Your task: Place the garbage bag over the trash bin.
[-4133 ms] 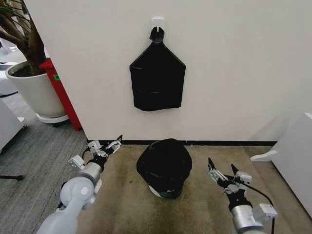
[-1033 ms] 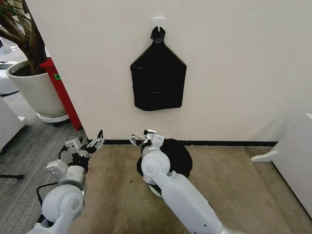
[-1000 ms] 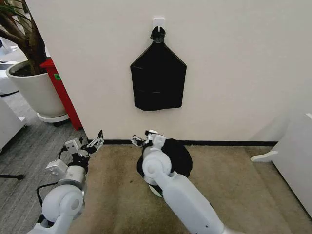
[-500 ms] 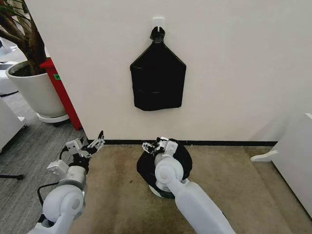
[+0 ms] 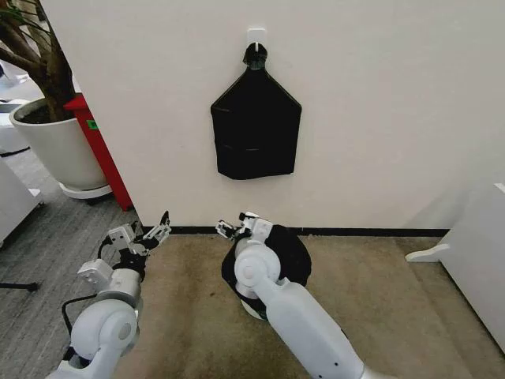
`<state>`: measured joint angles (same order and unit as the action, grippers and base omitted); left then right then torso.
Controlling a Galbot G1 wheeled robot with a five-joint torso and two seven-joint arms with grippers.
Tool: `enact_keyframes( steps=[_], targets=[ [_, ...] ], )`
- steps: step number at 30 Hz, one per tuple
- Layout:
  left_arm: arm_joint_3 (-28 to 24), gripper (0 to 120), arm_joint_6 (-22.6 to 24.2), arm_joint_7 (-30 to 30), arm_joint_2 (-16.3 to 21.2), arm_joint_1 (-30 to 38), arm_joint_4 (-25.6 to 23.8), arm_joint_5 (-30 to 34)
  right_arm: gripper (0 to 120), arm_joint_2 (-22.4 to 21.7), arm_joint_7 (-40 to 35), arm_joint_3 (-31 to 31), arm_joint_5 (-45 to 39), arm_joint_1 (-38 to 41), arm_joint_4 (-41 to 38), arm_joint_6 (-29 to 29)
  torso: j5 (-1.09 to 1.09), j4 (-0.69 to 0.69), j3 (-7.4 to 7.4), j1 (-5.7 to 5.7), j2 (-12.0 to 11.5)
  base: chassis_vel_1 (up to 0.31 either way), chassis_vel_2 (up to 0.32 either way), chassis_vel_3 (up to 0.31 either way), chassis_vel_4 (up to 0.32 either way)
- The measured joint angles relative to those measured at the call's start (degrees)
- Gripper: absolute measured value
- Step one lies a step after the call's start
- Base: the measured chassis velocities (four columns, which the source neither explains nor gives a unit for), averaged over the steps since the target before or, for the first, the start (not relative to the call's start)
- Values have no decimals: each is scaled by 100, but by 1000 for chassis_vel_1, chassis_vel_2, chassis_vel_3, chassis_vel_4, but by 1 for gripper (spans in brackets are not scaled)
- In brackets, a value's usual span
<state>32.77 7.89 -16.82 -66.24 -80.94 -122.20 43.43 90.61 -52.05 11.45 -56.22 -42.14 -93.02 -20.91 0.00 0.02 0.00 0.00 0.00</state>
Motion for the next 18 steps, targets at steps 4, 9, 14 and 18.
enact_keyframes(
  steps=[4,9,14,18],
  targets=[
    [3,100,-25,2,-11,1,16,0,100,-76,-74,-29,35,-32,-23,-5,1,-2,0,0,0,0,0,0,0],
    [5,100,-62,48,-44,12,99,-6,100,-458,-188,-37,30,-189,-446,-21,0,-4,0,0,0,0,0,0,0],
    [5,100,-69,78,-11,27,153,-9,100,-731,-206,-42,-124,-317,-649,-37,1,-3,0,0,0,0,0,0,0],
    [6,100,-69,79,35,37,153,6,100,-623,-145,-193,-263,-347,-446,1,1,-3,0,0,0,0,0,0,0]
  ],
)
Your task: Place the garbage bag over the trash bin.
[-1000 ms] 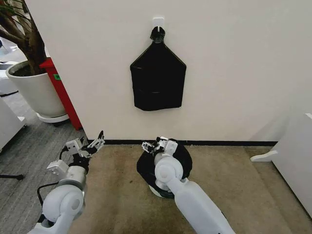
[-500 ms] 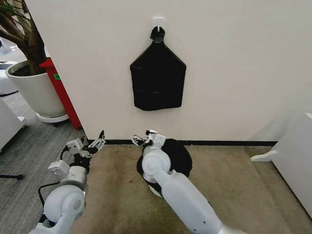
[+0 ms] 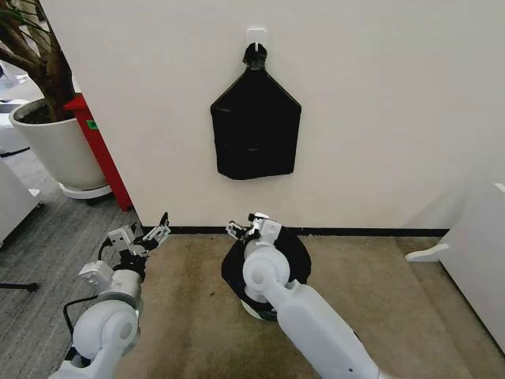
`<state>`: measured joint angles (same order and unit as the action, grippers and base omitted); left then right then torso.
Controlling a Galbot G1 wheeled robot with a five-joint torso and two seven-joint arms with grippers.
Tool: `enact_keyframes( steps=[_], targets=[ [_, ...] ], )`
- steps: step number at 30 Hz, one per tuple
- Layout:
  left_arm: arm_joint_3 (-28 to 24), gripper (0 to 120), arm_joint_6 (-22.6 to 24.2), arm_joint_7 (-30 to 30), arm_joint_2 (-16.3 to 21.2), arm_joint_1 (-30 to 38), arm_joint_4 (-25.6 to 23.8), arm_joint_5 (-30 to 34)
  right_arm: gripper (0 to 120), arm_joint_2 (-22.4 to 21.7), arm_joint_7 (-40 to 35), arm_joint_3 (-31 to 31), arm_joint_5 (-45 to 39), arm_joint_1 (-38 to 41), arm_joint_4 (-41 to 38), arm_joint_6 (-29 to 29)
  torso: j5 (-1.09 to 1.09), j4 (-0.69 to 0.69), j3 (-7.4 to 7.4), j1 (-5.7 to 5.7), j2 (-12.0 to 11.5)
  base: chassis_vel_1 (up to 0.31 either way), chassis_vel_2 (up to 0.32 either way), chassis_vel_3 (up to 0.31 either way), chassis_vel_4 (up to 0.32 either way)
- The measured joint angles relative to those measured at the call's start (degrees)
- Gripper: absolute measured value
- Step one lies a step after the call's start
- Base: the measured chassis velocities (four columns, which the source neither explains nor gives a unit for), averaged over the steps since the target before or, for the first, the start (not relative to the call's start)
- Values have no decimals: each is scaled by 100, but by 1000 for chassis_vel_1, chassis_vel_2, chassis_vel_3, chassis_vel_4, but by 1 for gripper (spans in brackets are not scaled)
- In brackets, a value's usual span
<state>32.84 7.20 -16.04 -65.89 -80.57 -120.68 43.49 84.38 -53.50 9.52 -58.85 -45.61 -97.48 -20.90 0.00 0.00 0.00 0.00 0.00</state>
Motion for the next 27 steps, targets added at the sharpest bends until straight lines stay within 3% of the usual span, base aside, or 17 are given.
enact_keyframes(
  steps=[18,27],
  targets=[
    [-14,100,-15,11,-13,42,50,5,100,592,117,-80,-179,325,578,61,-1,1,0,0,0,0,0,0,0],
    [-14,100,-53,36,-47,31,60,-24,100,674,74,10,-37,366,673,53,-1,1,0,0,0,0,0,0,0]
  ],
)
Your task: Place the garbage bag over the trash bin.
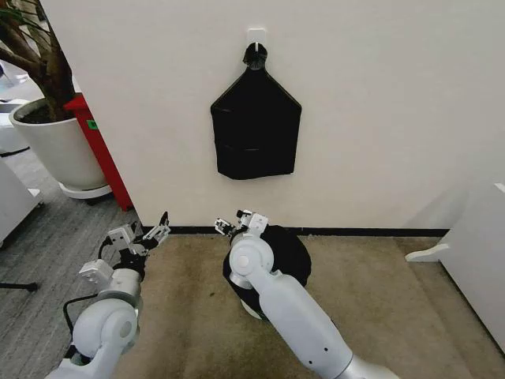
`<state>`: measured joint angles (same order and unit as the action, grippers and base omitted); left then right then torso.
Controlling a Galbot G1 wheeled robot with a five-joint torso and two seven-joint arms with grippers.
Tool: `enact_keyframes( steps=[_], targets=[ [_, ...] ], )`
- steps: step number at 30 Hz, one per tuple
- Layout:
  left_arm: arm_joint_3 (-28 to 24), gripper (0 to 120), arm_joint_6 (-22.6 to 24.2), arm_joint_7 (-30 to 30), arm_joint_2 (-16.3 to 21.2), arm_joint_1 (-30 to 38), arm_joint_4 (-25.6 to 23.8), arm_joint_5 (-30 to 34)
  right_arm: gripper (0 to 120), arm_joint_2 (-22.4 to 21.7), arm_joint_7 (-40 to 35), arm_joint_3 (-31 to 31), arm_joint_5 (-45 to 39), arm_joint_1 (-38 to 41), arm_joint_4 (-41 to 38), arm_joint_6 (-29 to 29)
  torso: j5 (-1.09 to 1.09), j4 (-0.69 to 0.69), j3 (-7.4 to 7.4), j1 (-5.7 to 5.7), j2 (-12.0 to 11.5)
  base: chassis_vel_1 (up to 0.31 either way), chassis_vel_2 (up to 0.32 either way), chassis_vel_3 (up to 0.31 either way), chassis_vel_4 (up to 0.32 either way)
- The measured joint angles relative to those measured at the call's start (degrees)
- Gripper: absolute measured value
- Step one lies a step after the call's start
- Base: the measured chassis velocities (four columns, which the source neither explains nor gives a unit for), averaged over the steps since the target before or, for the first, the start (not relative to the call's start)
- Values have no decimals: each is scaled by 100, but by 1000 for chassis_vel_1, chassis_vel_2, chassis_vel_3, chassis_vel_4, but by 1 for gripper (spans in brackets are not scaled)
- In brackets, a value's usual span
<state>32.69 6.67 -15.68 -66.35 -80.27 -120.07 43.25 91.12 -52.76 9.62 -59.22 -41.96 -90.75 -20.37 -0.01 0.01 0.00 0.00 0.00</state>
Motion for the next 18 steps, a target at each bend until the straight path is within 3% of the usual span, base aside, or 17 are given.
enact_keyframes(
  steps=[8,18],
  targets=[
    [29,100,-37,62,-8,-28,58,-25,100,-308,-259,128,-103,-144,-676,-41,0,-1,0,0,0,0,0,0,0],
    [42,100,-41,83,30,-22,65,-26,100,-303,-263,-73,-156,-241,-259,-94,1,-2,0,0,0,0,0,0,0]
  ],
)
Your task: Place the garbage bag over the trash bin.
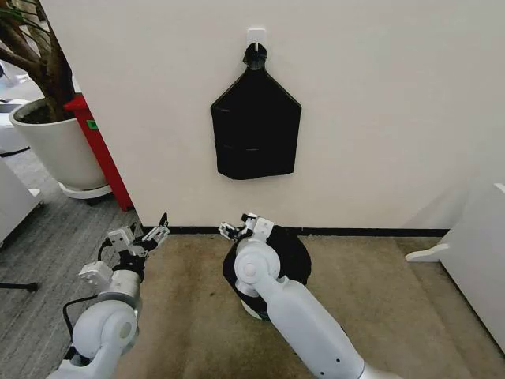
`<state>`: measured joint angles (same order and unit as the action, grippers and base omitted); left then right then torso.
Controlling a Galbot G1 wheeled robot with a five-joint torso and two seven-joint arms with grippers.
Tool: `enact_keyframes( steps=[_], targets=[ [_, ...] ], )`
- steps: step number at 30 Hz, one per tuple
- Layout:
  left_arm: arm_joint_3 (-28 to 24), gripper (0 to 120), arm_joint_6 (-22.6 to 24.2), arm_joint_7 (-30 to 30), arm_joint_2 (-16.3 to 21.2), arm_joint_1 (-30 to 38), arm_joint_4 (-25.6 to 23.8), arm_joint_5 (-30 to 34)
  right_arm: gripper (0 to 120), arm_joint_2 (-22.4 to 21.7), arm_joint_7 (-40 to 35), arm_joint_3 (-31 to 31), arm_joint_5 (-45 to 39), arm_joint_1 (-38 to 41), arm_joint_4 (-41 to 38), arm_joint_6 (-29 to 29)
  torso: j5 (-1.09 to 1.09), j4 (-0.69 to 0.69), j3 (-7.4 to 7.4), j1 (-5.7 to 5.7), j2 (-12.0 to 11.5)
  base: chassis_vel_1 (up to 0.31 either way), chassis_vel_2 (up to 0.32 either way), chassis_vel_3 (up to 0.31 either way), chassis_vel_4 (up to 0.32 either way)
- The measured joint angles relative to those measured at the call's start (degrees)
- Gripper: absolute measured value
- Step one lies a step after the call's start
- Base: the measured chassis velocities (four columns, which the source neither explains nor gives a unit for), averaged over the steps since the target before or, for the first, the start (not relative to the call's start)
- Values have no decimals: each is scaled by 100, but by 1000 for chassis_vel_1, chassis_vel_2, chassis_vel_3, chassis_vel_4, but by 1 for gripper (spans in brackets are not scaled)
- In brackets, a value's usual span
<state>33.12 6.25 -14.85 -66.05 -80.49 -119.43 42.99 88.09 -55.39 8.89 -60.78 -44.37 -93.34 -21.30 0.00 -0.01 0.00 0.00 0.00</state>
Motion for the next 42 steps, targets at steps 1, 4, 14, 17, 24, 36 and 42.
enact_keyframes(
  steps=[1,4,14,17,24,36,42],
  targets=[
    [2,100,-2,0,1,2,11,-7,100,32,27,-45,-13,-9,83,-1,-1,0,0,0,0,0,0,0,0],
    [1,100,-2,2,0,17,26,-16,100,106,50,-51,-21,1,161,-1,-1,0,0,0,0,0,0,0,0],
    [-21,100,-2,2,16,58,45,-43,100,403,74,102,116,139,452,8,-1,1,0,0,0,0,0,0,0],
    [-21,100,-3,3,10,52,45,-47,100,403,74,145,169,167,504,10,-1,0,0,0,0,0,0,0,0],
    [-40,100,-16,-4,-9,66,67,-62,100,415,78,257,288,197,487,18,-1,1,0,0,0,0,0,0,0],
    [-100,100,-30,29,-8,91,129,-105,100,353,93,324,446,128,325,15,0,2,0,0,0,0,0,0,0],
    [-177,100,-25,121,-8,175,273,-107,100,-70,73,385,357,-62,-446,-6,0,-1,0,0,0,0,0,0,0]
  ],
)
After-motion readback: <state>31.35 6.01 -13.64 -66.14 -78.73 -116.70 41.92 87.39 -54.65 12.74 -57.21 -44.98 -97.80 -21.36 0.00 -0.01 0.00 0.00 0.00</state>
